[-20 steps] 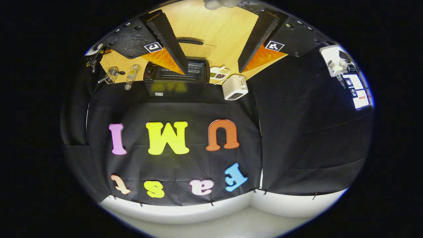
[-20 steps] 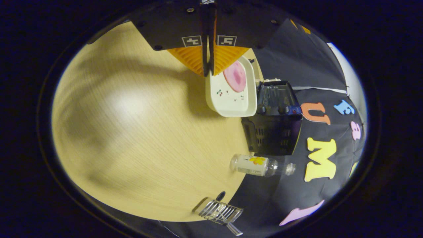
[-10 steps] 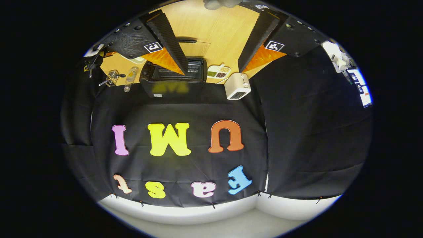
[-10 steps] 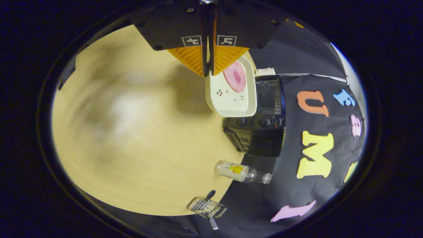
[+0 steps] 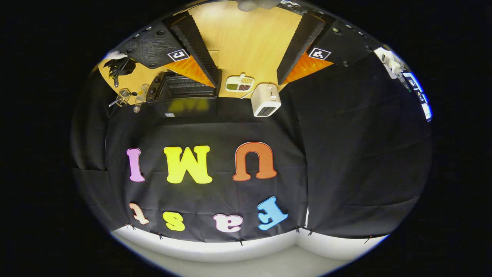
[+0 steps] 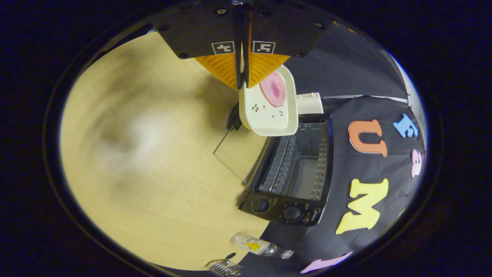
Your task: Open the electric oven with the left hand, put the food in, and close the electric oven.
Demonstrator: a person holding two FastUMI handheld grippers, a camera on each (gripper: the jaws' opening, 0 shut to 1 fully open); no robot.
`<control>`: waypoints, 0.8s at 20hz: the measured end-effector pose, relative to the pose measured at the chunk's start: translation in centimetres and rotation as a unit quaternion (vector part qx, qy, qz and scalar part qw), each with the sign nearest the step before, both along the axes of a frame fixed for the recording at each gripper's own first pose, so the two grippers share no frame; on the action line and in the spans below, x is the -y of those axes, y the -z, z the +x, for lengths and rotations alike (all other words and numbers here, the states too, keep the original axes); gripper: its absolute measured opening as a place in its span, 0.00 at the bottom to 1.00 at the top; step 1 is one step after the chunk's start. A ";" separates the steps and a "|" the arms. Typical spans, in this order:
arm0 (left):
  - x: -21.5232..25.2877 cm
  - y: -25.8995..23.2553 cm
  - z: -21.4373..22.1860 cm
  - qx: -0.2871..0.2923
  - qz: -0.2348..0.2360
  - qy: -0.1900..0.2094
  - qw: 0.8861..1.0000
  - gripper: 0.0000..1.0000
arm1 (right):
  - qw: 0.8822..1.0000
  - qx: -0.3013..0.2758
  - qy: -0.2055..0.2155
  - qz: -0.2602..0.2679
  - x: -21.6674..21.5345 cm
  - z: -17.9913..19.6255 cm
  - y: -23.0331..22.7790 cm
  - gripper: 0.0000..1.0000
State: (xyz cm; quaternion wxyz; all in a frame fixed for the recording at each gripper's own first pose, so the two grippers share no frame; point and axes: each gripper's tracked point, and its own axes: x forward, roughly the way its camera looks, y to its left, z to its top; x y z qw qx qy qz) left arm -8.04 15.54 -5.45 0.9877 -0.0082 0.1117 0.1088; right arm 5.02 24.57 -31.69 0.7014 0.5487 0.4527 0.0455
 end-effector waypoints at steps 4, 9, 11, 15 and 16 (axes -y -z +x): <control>-2.3 0.9 -0.1 -0.005 0.005 -0.010 1.000 0.97 | 1.000 0.000 0.011 0.000 -2.0 2.8 0.1 0.04; -3.1 1.5 0.0 -0.010 0.001 -0.031 0.999 0.97 | 0.999 0.020 0.038 -0.016 -0.4 8.8 -0.3 0.04; -3.4 1.8 0.1 -0.013 0.001 -0.046 0.999 0.97 | 0.998 0.028 0.048 -0.025 0.7 11.5 -0.4 0.04; -3.5 2.3 0.1 -0.019 -0.004 -0.079 0.997 0.97 | 0.996 0.068 0.051 -0.030 1.5 16.8 -1.1 0.04; -3.6 2.6 0.0 -0.022 -0.004 -0.088 0.996 0.96 | 0.995 0.078 0.051 -0.032 1.5 17.9 -1.3 0.04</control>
